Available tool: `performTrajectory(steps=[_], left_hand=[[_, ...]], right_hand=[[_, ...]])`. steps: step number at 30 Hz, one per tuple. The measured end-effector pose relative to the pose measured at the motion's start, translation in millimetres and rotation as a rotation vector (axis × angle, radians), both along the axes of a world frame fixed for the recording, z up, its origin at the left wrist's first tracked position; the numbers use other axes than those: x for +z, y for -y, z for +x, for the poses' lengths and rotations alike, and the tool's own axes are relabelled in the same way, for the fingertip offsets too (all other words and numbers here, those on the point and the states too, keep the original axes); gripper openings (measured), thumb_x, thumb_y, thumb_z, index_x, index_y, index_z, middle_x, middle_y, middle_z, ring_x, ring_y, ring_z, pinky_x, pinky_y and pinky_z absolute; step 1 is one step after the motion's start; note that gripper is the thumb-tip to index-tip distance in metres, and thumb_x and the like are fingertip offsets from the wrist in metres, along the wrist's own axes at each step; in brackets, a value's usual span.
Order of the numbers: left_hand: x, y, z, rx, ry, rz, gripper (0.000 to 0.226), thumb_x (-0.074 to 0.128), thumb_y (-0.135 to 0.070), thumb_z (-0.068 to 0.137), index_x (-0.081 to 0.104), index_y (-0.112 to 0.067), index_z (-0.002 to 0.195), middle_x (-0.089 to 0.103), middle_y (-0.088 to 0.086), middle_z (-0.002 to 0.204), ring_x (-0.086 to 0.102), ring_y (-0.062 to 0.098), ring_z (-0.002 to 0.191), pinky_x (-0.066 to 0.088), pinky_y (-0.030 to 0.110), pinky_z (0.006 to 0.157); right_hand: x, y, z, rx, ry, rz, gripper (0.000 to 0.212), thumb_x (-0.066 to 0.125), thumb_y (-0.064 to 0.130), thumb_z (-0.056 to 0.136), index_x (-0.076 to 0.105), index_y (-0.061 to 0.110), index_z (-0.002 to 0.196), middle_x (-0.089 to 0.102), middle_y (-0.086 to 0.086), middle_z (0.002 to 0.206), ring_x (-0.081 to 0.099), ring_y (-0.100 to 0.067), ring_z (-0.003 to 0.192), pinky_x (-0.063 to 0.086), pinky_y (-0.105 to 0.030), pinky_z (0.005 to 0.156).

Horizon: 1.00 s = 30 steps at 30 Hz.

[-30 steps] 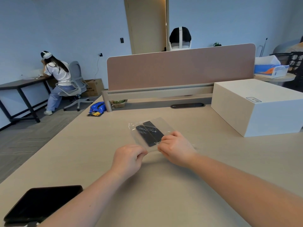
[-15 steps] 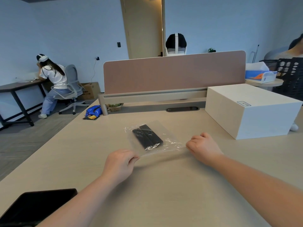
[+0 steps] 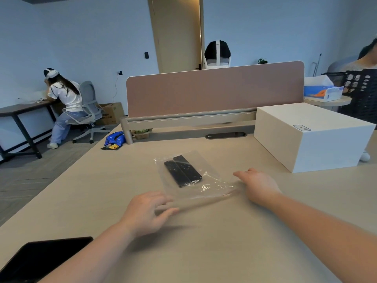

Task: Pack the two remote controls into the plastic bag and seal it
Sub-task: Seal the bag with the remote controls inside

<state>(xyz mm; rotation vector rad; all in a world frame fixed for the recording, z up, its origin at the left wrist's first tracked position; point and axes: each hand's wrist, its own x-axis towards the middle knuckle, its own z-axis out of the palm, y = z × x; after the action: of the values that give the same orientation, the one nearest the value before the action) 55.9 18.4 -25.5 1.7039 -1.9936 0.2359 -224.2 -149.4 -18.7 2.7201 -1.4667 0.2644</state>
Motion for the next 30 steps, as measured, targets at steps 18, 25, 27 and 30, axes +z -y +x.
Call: performTrajectory(steps=[18,25,27,30], left_hand=[[-4.4,83.6,-7.7,0.43,-0.323,0.395,0.054,0.066,-0.045,0.079,0.053,-0.023,0.126,0.063,0.004,0.121,0.055,0.025,0.111,0.044,0.03,0.091],[-9.8,109.9,-16.9,0.37,-0.299,0.343,0.05,0.069,-0.041,0.078,0.055,-0.025,0.124,0.064,0.005,0.122,0.056,0.027,0.112,0.046,0.031,0.089],[-10.3,121.0,-22.8,0.346,-0.287,0.348,0.049,0.067,-0.041,0.08,0.054,-0.028,0.125,0.065,0.006,0.12,0.057,0.028,0.11,0.047,0.032,0.087],[-11.9,140.1,-36.6,0.316,-0.264,0.368,0.051,0.063,-0.044,0.083,0.049,-0.029,0.129,0.065,0.008,0.117,0.057,0.03,0.107,0.046,0.032,0.084]], right_hand=[[-3.1,32.0,84.3,-0.141,0.484,0.517,0.051,0.063,0.018,0.086,0.046,0.017,0.134,0.064,-0.016,0.106,0.06,-0.029,0.098,0.048,-0.03,0.085],[-12.6,45.5,69.8,-0.08,0.533,0.497,0.054,0.054,-0.001,0.088,0.045,0.024,0.134,0.034,0.015,0.068,0.046,-0.018,0.083,0.037,-0.022,0.075],[-13.0,51.4,62.4,-0.087,0.533,0.465,0.054,0.051,-0.002,0.089,0.047,0.027,0.134,0.03,0.018,0.068,0.046,-0.016,0.079,0.038,-0.019,0.073],[-14.4,63.7,46.6,-0.124,0.553,0.427,0.053,0.046,-0.004,0.09,0.049,0.028,0.132,0.029,0.017,0.064,0.043,-0.008,0.059,0.035,-0.013,0.055]])
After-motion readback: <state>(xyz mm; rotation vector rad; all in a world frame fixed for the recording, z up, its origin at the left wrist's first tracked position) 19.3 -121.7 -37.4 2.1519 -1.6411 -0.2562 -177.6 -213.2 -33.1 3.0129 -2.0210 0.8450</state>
